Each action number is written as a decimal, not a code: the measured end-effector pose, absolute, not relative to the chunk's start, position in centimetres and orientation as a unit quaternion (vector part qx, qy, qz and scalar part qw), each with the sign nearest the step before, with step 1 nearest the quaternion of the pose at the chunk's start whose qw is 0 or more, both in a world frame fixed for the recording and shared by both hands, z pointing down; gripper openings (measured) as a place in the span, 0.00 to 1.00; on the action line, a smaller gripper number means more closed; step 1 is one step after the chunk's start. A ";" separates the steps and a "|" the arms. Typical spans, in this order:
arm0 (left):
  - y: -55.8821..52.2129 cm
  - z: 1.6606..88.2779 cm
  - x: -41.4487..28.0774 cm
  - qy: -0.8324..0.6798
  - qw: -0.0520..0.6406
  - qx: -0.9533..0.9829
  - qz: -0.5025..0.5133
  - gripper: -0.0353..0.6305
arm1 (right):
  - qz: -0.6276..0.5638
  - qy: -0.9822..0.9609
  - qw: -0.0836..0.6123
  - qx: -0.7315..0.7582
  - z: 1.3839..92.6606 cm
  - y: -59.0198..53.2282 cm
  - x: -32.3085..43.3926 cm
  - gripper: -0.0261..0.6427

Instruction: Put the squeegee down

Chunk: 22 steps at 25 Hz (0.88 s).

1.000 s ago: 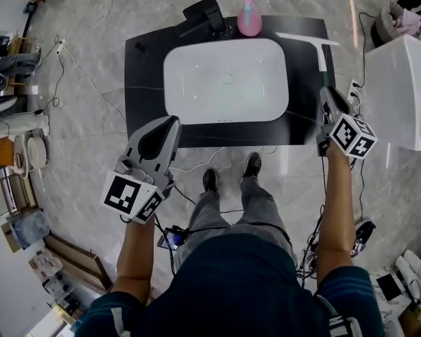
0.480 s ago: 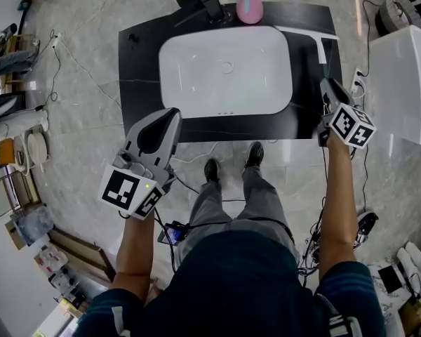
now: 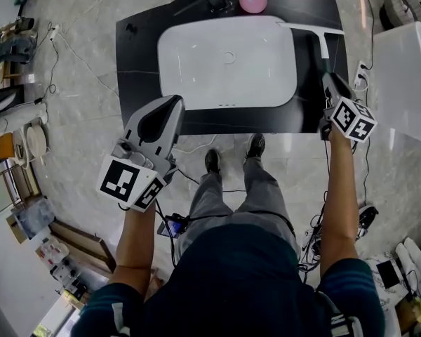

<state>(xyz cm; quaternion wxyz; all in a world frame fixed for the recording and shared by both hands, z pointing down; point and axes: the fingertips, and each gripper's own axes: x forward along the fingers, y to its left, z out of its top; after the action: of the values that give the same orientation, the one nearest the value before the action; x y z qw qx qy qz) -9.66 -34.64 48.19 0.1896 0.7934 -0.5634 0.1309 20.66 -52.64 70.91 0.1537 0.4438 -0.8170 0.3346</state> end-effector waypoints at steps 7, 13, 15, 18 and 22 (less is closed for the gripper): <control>-35.6 47.4 -9.5 -0.561 0.184 0.797 0.128 0.06 | 0.332 -0.817 0.182 0.435 71.8 -53.2 20.6 0.20; -35.3 48.0 -10.5 -0.563 0.180 0.797 0.126 0.06 | 0.339 -0.810 0.196 0.436 73.6 -53.0 19.9 0.19; -35.2 47.6 -10.7 -0.563 0.178 0.797 0.125 0.06 | 0.339 -0.808 0.200 0.439 73.8 -52.9 20.1 0.19; -34.9 47.0 -11.1 -0.565 0.175 0.797 0.123 0.06 | 0.337 -0.806 0.205 0.441 73.7 -52.8 20.0 0.19; -34.4 46.3 -11.7 -0.567 0.169 0.797 0.121 0.06 | 0.336 -0.803 0.211 0.444 73.8 -52.8 20.0 0.19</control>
<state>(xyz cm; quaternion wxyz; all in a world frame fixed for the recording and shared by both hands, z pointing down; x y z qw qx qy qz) -11.73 -34.43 46.25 0.1693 0.7971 -0.5669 0.1208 19.97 -52.79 73.83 0.2110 0.4444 -0.8032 0.3360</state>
